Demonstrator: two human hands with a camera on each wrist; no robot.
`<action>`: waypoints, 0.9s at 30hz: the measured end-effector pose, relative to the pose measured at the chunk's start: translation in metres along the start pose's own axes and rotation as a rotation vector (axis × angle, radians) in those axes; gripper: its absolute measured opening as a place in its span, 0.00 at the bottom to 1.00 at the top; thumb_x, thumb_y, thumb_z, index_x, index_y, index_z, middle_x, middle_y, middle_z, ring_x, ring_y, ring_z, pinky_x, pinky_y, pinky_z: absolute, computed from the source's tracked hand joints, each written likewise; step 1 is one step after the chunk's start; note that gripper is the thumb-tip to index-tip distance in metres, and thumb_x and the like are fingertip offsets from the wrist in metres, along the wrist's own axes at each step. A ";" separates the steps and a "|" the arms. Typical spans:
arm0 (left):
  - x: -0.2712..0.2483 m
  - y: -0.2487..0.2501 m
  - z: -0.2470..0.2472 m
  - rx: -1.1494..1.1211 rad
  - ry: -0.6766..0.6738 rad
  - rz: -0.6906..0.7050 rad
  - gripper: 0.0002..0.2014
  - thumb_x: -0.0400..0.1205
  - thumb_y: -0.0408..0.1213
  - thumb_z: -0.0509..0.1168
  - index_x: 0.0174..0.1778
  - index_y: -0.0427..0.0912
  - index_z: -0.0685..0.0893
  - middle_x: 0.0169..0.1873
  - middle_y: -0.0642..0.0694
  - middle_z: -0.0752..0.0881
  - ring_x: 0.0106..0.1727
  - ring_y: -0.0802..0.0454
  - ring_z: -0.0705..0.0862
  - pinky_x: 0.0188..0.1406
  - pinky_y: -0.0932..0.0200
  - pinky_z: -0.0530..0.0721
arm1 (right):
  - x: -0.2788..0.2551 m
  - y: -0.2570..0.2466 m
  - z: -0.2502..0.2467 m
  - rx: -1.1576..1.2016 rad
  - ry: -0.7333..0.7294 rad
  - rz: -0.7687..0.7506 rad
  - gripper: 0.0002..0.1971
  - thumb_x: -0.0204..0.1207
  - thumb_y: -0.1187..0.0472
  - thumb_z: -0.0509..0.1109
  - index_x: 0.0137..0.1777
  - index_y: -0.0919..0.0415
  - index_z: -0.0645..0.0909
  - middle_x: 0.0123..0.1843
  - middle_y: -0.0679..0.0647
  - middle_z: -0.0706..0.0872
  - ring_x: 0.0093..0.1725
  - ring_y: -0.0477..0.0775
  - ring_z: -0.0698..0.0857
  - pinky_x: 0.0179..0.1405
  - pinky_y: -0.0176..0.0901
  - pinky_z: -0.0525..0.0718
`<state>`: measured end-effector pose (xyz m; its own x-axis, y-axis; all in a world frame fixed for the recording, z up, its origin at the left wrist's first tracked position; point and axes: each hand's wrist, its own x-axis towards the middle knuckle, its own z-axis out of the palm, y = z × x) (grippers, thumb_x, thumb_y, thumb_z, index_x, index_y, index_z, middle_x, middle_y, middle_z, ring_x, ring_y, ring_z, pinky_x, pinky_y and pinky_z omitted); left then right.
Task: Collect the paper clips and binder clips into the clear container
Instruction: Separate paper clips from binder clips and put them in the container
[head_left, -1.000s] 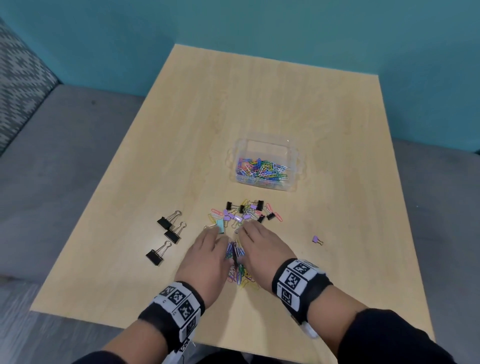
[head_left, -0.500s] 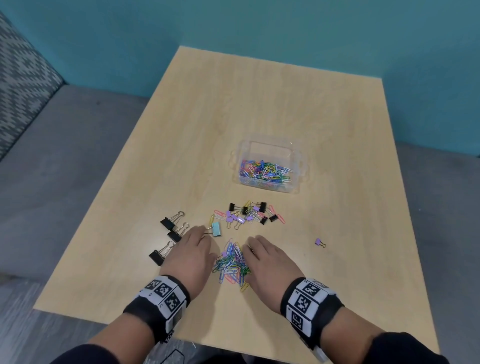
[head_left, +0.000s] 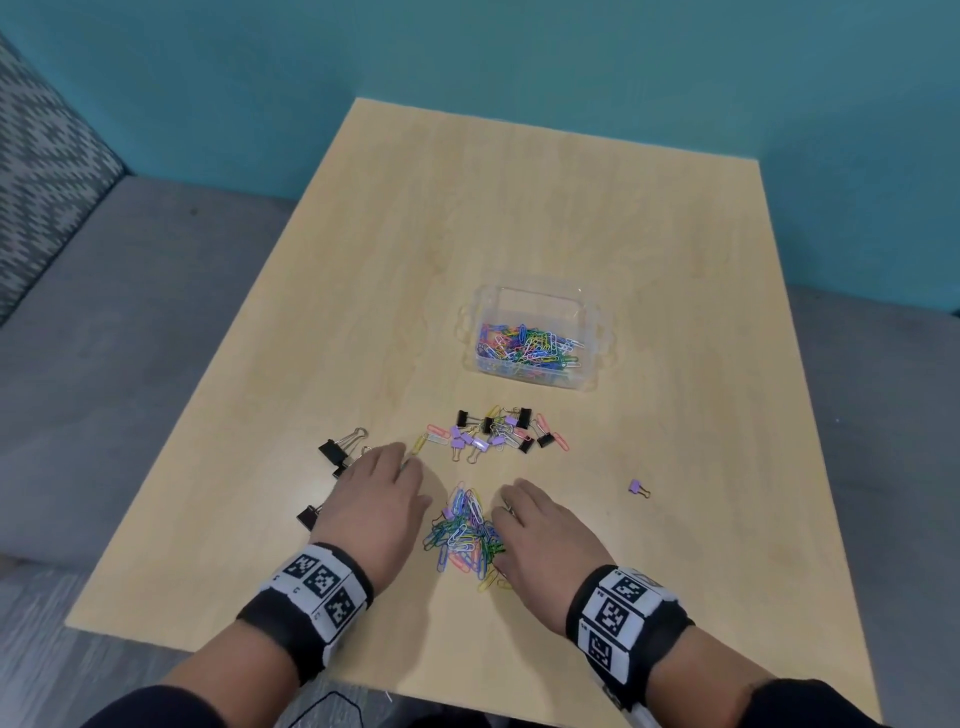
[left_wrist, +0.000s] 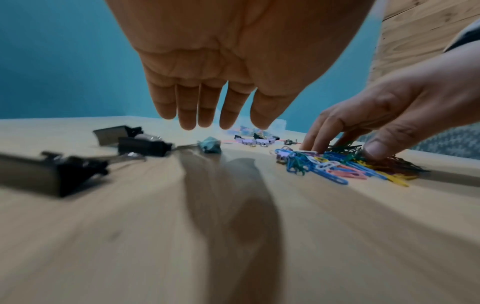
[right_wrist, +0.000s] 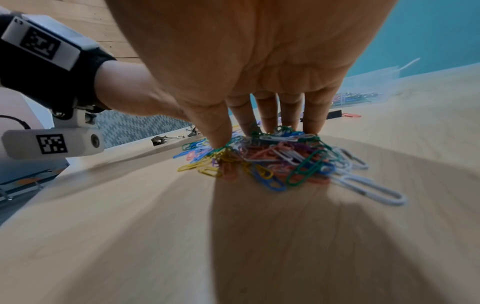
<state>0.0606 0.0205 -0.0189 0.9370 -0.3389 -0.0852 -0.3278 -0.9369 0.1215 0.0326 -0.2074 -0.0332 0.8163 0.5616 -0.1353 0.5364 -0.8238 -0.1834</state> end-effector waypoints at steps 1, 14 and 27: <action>0.006 0.006 0.001 0.000 0.019 0.023 0.20 0.79 0.45 0.57 0.59 0.35 0.81 0.61 0.35 0.80 0.60 0.35 0.80 0.58 0.44 0.82 | 0.000 0.000 0.001 0.006 -0.004 0.006 0.22 0.68 0.50 0.74 0.59 0.60 0.79 0.64 0.58 0.81 0.69 0.63 0.77 0.58 0.52 0.84; 0.018 0.035 0.015 0.312 -0.278 0.084 0.28 0.74 0.30 0.52 0.71 0.23 0.69 0.70 0.27 0.68 0.73 0.28 0.60 0.76 0.37 0.56 | 0.002 0.005 -0.004 0.090 -0.001 0.026 0.15 0.71 0.55 0.71 0.54 0.62 0.79 0.60 0.59 0.81 0.67 0.63 0.78 0.54 0.52 0.85; -0.012 0.056 0.021 -0.048 -0.186 -0.108 0.27 0.79 0.44 0.61 0.72 0.32 0.73 0.72 0.33 0.73 0.74 0.35 0.69 0.70 0.40 0.73 | 0.043 0.019 -0.020 -0.151 -0.076 0.102 0.28 0.69 0.55 0.71 0.68 0.66 0.74 0.71 0.63 0.75 0.75 0.67 0.66 0.73 0.66 0.66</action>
<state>0.0280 -0.0297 -0.0323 0.9262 -0.2514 -0.2810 -0.2170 -0.9649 0.1482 0.0828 -0.2005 -0.0233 0.8524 0.4746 -0.2195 0.4829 -0.8755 -0.0178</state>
